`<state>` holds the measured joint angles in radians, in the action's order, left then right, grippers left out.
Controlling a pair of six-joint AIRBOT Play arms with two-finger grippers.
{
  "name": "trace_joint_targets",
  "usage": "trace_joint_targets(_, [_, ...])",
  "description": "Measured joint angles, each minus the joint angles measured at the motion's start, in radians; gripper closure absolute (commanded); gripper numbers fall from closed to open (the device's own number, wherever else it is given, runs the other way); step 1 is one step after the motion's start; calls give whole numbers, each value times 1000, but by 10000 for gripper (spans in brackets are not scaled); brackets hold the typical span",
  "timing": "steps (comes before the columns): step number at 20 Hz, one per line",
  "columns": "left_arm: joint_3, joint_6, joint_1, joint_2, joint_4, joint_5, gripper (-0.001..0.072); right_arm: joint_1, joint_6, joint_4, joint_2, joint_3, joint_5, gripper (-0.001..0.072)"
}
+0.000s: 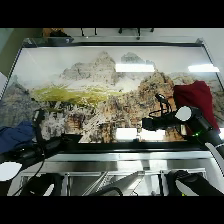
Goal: Fold the shirts.
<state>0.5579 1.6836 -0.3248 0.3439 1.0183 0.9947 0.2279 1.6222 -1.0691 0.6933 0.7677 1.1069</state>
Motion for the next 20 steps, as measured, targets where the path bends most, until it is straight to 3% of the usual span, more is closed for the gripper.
trace_joint_targets(3, [111,1,172,13,198,64,9,0,0,0,0,0,0,699])
trace_joint_targets(8, [252,3,640,158,559,152,9,0,0,0,0,0,0,699])
trace_joint_targets(11, [276,-9,949,295,575,164,9,0,0,0,0,0,0,700])
trace_joint_targets(14, [285,-51,1153,431,524,134,10,0,0,0,0,0,0,699])
trace_joint_targets(20, [289,-107,1266,693,489,-7,10,0,0,0,0,0,-7,700])
